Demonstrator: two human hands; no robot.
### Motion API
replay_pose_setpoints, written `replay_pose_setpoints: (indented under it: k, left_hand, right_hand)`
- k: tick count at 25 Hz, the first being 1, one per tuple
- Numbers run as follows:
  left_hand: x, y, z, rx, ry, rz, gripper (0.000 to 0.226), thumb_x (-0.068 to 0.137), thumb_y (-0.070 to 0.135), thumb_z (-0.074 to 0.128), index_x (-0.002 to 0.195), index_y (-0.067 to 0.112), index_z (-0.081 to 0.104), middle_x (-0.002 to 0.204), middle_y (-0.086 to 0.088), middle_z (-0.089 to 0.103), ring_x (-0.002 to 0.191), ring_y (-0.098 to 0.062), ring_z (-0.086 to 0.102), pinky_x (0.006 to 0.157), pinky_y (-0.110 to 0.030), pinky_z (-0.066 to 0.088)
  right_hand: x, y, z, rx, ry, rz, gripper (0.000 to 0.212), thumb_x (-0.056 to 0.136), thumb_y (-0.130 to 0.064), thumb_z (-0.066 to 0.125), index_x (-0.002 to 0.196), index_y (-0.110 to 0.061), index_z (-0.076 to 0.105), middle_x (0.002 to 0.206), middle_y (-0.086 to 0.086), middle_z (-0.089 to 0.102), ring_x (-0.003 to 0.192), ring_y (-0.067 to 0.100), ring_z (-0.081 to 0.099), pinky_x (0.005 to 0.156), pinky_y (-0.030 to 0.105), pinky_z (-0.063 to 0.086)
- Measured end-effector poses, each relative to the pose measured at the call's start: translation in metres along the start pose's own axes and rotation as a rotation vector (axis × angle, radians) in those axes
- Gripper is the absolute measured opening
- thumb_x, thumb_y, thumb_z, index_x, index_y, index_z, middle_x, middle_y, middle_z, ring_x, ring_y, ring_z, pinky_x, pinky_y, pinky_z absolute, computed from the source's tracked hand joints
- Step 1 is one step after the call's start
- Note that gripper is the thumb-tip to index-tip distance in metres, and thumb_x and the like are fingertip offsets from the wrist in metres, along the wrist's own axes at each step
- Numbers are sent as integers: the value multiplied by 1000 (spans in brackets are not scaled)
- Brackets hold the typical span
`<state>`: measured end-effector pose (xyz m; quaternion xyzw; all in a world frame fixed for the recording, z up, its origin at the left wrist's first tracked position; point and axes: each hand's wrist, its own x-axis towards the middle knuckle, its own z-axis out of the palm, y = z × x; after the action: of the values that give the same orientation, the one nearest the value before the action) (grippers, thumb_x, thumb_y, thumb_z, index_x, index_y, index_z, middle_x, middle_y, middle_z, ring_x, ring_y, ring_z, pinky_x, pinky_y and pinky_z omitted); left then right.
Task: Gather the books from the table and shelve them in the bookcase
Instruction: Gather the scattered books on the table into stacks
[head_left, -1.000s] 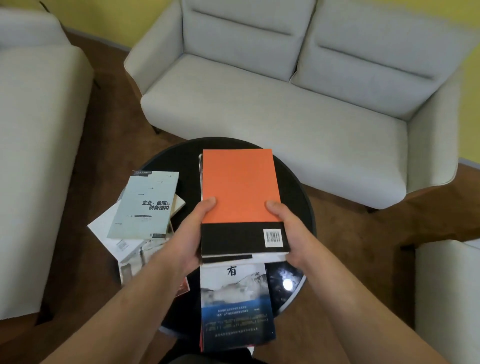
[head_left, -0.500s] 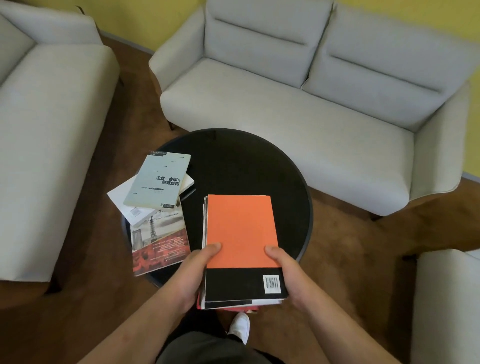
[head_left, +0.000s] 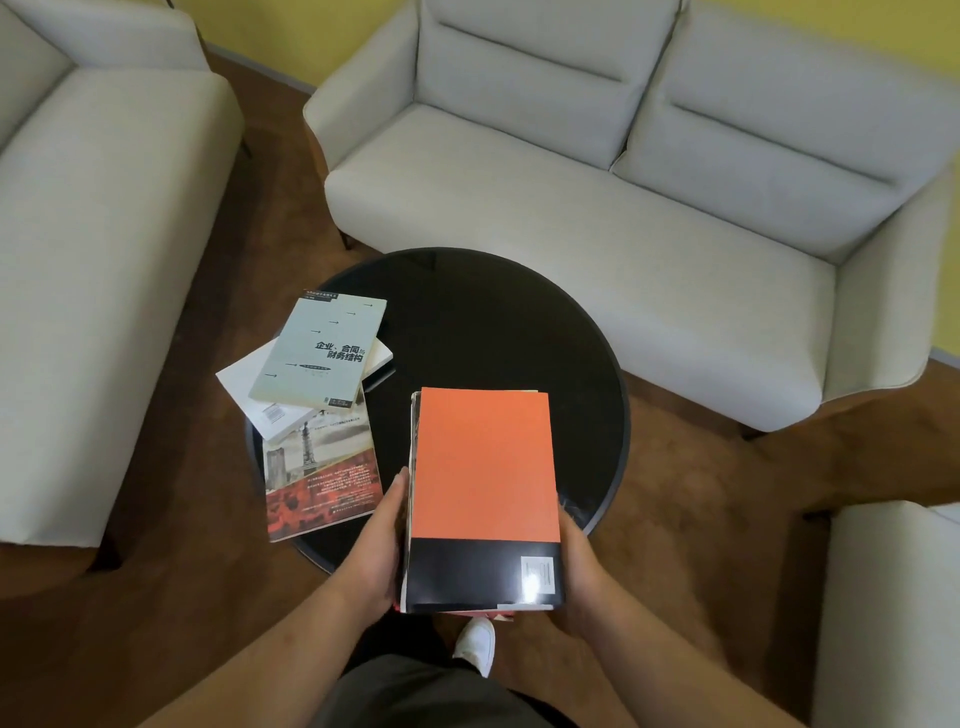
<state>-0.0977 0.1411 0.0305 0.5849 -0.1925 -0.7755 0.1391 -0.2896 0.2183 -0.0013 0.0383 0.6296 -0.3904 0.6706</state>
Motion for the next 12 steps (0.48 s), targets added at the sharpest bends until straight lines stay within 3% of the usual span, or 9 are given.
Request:
replay_pose_setpoints:
  k: [2,4,8,12]
  left_hand:
    - [3,-2,-3,-42,9,10,62,94,69,37,109,24,77,107,-9,79,111,-30,68,90,-43,52]
    - [6,-3,-6,-19,-9,17,57,95,66,40,99,27,82,108,-11,79,108,-30,70,89,-43,52]
    - [10,7,-8,45,-1,1,55,94,65,44,112,23,74,111,-13,77,111,-32,67,87,-43,51]
    - [17,18,-16,176,30,-1,69,75,80,44,115,31,69,120,-8,71,114,-28,62,91,-43,46]
  right_hand:
    - [0,12,7,61,1,8,52,105,-48,36,87,-8,64,65,9,75,52,20,72,48,26,58]
    - [3,17,7,97,-12,-15,52,106,-45,35,84,-7,64,63,9,74,50,19,71,46,25,57]
    - [5,-2,0,-51,-9,-44,48,105,-42,34,91,-12,68,82,10,77,69,21,74,67,32,56]
    - [20,-15,1,-57,-24,-80,63,93,-74,41,111,-22,73,113,10,76,102,27,73,95,45,52]
